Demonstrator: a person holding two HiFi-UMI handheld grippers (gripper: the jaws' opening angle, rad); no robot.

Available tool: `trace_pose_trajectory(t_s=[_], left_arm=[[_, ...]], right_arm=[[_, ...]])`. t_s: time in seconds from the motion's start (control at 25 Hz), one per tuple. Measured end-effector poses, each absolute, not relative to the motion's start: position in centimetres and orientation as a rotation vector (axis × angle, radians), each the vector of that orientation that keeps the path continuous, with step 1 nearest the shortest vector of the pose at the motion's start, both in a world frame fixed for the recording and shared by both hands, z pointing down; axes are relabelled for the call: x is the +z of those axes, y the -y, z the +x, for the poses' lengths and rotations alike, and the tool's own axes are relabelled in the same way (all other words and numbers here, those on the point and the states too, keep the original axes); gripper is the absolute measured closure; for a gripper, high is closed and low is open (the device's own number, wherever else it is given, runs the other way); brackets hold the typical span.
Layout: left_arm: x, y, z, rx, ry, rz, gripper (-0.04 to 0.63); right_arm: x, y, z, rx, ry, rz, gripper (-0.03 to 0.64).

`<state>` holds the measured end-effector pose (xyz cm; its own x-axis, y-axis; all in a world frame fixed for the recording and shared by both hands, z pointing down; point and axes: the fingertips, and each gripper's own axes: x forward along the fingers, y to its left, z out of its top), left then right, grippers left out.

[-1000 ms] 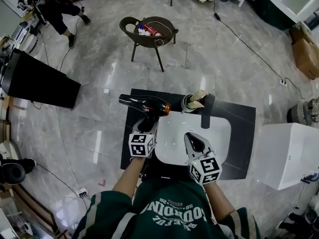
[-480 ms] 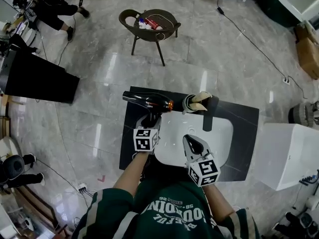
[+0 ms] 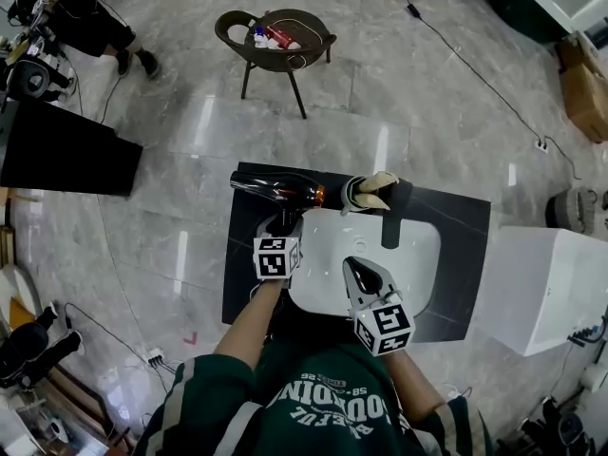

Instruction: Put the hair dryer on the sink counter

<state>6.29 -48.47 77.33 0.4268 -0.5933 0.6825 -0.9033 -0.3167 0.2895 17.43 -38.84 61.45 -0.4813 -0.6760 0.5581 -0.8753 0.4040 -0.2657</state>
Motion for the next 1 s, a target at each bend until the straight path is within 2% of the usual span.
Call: trace_pose_trajectory(t_s=[1.0], left_arm=[[77.9, 47.7, 6.4, 0.701, 1.173, 2.039, 0.393]], right_arm=[[61.1, 36.9, 16.8, 0.78, 2.301, 1.361, 0.573]])
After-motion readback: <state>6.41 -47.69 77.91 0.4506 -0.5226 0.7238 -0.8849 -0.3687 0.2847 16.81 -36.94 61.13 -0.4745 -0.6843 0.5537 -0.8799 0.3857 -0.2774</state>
